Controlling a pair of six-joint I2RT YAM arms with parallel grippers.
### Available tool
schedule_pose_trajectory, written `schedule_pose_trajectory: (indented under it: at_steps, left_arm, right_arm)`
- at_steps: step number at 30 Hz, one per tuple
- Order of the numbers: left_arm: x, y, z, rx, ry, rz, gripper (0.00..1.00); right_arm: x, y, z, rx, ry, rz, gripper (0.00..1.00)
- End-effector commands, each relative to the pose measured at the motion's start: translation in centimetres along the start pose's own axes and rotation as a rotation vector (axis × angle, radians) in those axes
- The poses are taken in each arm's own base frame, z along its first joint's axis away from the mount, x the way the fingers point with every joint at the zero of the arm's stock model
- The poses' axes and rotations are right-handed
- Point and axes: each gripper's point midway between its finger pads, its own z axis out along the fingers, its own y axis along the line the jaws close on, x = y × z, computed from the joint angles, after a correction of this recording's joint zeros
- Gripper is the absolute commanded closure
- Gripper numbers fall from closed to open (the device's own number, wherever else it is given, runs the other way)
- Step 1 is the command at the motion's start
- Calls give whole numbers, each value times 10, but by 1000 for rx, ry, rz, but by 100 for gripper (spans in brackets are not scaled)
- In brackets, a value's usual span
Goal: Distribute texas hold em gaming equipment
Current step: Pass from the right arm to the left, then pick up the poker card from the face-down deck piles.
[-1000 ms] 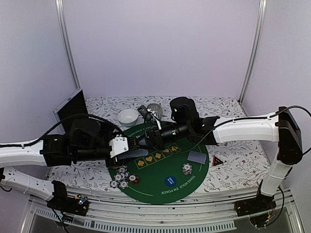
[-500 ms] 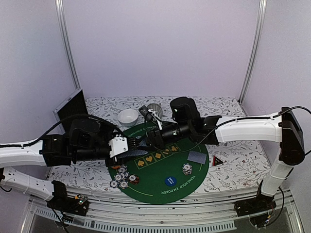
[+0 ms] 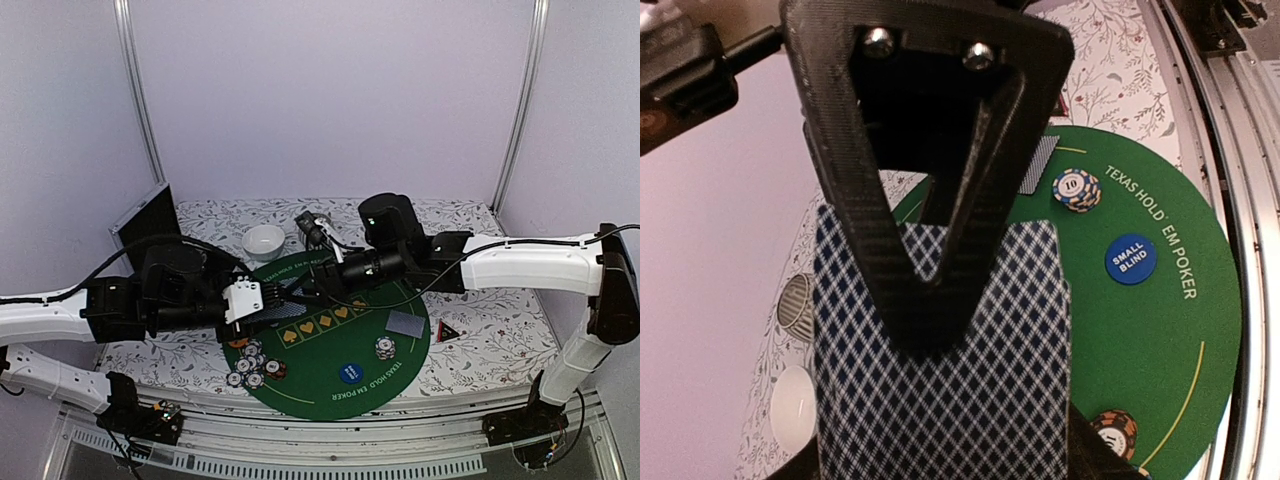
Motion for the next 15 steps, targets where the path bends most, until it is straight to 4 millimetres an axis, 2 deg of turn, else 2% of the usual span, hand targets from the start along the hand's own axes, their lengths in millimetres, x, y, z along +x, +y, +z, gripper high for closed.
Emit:
schedule_pose_trajectory:
  at_steps: [1, 12, 15]
  left_arm:
    - [-4, 9, -3, -33, -23, -2, 48]
    - [-1, 8, -1, -30, -12, 1, 48]
    - [-1, 8, -1, -30, -11, 2, 48]
  right_arm:
    - [-4, 3, -11, 37, -5, -18, 55]
    - [-6, 11, -20, 36, 8, -24, 53]
    - [-7, 11, -23, 43, 6, -24, 56]
